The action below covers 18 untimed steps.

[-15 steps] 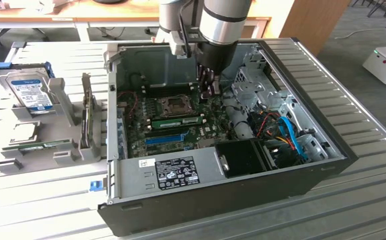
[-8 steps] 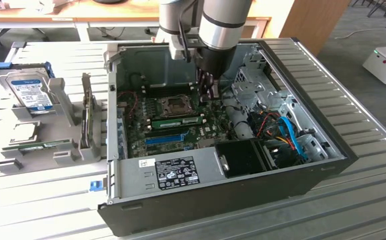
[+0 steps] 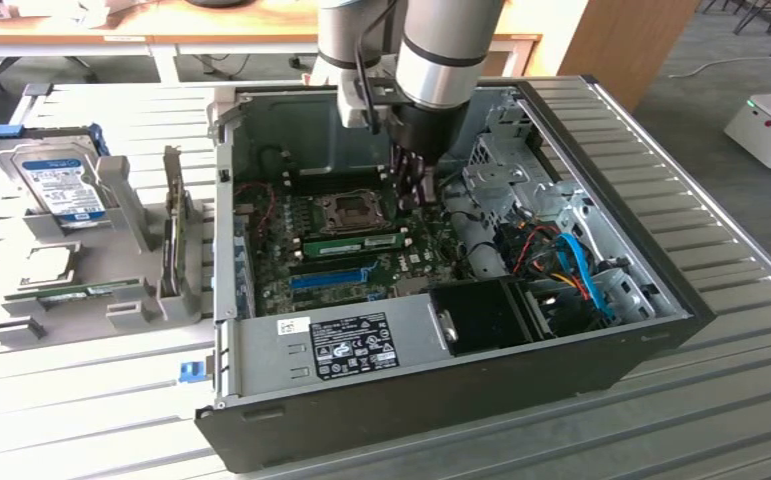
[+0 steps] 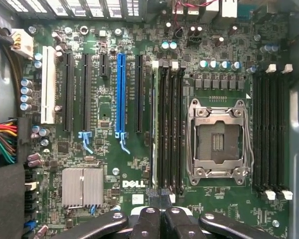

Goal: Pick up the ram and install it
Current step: 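Press down the ram until it locks into place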

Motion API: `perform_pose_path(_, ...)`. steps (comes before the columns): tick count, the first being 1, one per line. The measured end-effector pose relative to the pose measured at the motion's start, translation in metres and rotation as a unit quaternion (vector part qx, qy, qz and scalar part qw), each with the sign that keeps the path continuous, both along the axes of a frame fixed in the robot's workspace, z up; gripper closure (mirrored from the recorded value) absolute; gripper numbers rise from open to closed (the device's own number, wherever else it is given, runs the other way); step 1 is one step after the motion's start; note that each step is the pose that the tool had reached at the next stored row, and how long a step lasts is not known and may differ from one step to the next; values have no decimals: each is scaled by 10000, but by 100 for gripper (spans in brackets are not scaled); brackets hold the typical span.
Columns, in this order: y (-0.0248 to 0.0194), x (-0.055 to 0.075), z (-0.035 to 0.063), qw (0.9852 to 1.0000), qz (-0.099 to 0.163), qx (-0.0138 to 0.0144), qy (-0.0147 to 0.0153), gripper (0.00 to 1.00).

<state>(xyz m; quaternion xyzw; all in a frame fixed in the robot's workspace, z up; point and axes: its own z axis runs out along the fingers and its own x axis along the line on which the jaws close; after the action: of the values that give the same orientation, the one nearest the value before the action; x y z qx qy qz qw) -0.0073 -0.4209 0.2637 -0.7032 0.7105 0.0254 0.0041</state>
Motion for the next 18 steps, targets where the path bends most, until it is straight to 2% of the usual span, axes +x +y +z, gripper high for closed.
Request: perform_pose_path(18,0,0,-229,10000,0,4,0,89)
